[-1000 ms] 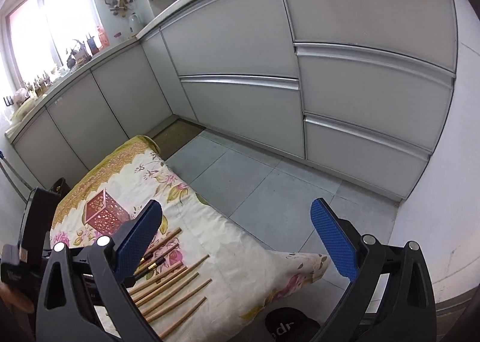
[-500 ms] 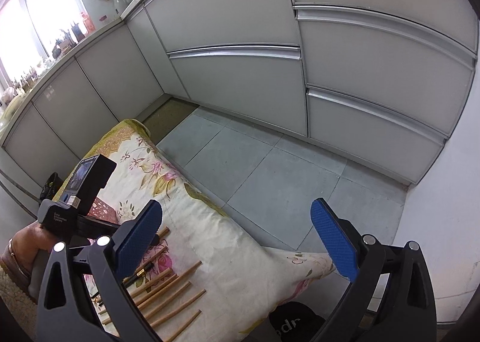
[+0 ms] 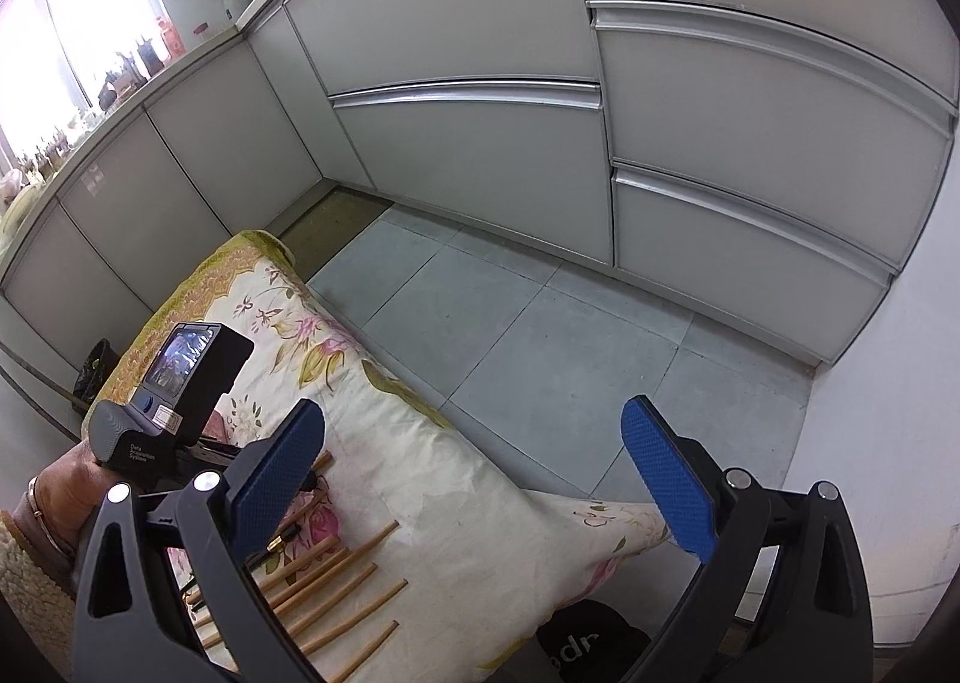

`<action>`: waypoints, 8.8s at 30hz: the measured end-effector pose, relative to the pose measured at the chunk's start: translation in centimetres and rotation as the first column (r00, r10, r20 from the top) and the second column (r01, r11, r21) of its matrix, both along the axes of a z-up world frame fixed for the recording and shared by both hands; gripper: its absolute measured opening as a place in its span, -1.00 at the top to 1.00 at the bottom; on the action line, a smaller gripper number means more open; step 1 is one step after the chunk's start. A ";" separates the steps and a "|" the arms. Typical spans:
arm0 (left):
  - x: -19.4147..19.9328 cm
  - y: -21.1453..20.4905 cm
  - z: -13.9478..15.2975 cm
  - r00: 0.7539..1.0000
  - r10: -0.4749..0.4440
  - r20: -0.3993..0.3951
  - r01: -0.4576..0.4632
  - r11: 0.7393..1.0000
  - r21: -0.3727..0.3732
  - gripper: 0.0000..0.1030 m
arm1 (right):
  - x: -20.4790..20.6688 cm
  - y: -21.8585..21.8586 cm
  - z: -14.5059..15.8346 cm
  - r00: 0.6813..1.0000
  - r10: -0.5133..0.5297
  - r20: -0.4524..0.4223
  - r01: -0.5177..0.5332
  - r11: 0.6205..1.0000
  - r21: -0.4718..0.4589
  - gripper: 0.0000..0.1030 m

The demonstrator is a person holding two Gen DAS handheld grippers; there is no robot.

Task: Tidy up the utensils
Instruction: 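Lower the left tool to the wooden chopsticks and grasp one, then lift the wooden chopstick with the left tool while the right tool grasps another, then insert the chopstick into the pink cup and open the left tool, then move the left tool back to the chopsticks and grasp one, then lift the chopstick with the left tool while the right tool grasps another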

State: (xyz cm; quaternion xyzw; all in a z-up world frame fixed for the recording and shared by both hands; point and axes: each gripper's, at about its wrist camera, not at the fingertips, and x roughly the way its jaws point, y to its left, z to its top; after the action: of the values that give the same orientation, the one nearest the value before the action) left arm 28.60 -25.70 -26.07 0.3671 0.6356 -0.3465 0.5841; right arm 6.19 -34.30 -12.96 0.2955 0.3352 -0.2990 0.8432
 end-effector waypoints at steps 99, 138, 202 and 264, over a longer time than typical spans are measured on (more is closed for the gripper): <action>-7.6 27.5 31.2 0.670 0.691 0.272 -0.074 0.427 -0.901 0.88 | 6.0 10.6 14.2 0.909 0.398 0.119 -0.415 0.888 0.196 0.88; -5.6 31.4 30.8 0.397 0.892 0.217 -0.141 0.293 -0.946 -0.26 | 25.0 13.2 13.0 0.846 0.532 0.036 -0.533 0.846 0.004 0.88; -0.6 9.8 3.7 0.968 0.219 0.118 -0.213 0.975 -0.064 0.18 | 2.9 3.5 -5.3 0.975 0.223 -0.018 -0.206 0.927 0.315 -0.85; -5.4 31.0 23.8 0.748 0.627 0.218 -0.279 0.595 -0.754 0.88 | 22.6 9.7 -12.3 0.811 0.222 -0.541 0.074 0.878 0.472 0.82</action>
State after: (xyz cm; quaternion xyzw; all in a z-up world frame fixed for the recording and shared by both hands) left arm 23.15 5.34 -2.25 0.0180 0.3780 -0.2891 0.8794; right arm 28.83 -24.61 -25.27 0.3724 0.6499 -0.2495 0.6138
